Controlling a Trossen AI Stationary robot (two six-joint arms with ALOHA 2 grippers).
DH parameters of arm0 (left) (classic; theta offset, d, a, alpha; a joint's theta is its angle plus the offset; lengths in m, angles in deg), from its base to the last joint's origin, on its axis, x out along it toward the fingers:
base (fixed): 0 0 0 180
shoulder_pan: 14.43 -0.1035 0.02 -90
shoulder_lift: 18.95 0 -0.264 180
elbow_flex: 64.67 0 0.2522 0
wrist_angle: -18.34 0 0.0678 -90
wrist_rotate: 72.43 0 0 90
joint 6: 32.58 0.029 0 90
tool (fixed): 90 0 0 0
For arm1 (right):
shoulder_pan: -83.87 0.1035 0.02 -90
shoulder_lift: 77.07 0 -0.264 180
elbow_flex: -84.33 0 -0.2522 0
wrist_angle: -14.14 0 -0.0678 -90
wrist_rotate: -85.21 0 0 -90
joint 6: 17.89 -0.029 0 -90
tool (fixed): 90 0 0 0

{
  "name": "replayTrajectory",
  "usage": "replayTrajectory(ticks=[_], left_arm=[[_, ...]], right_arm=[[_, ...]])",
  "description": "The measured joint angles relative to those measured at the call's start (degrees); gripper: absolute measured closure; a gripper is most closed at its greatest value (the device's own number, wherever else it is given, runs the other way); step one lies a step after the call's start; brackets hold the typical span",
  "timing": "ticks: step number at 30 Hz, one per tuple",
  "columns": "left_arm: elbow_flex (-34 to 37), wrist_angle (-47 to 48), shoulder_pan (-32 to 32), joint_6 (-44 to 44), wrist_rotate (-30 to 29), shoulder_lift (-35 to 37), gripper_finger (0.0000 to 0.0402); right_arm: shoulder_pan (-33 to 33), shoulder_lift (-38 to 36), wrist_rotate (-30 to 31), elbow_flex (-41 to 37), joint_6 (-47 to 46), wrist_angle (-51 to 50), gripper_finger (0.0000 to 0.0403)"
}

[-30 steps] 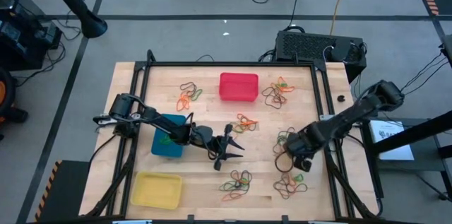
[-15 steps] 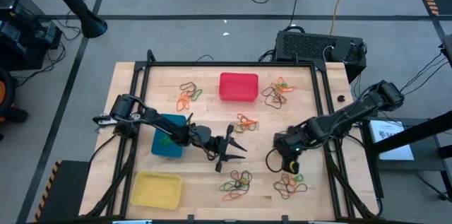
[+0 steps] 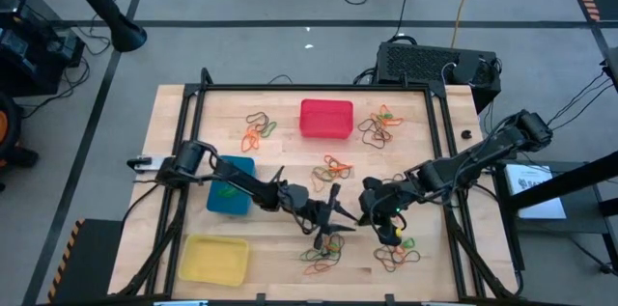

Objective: Sort rubber bands into baskets

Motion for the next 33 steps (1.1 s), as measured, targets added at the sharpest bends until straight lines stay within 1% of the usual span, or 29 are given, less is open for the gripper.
replayTrajectory(ticks=[4,9,11,14,19,20,23,27,28,30,33], left_arm=[[-0.1,0.0,0.0,0.1,-1.6,0.0,0.0274],[-0.1,1.6,-0.1,0.1,-1.9,0.0,0.0279],[-0.1,2.7,-0.1,0.1,-2.0,0.0,0.0291],[-0.1,3.0,-0.1,0.0,-2.0,0.0,0.0319],[-0.1,3.1,0.0,0.0,-2.0,0.0,0.0383],[-0.1,3.1,0.0,0.0,-2.0,0.0,0.039],[-0.1,3.1,0.0,0.0,-2.0,0.0,0.0393],[-0.1,4.1,0.0,-0.3,-2.0,0.1,0.0397],[-0.1,6.2,0.0,-0.3,-2.3,0.6,0.0397],[-0.1,14.1,0.1,-0.4,-4.8,2.9,0.0398],[-0.2,30.8,0.6,-1.5,-11.9,8.6,0.0398]], right_arm=[[0.3,0.0,0.4,0.0,0.0,0.0,0.0402],[0.5,0.0,0.4,0.0,0.9,0.0,0.0402],[0.5,0.0,0.5,0.0,1.3,0.0,0.0402],[0.5,0.0,0.5,0.0,1.4,0.0,0.0402],[0.5,0.0,0.3,0.0,1.4,0.0,0.0402],[0.5,0.0,0.3,0.0,1.4,0.0,0.0402],[0.5,0.0,0.4,0.0,2.4,0.0,0.04],[0.3,0.0,0.5,0.0,4.0,0.1,0.0373],[0.1,0.0,0.7,0.0,4.3,0.2,0.0362],[0.0,0.0,3.4,0.0,4.4,0.0,0.0339],[0.1,0.0,7.6,0.0,5.5,-3.2,0.0301]])
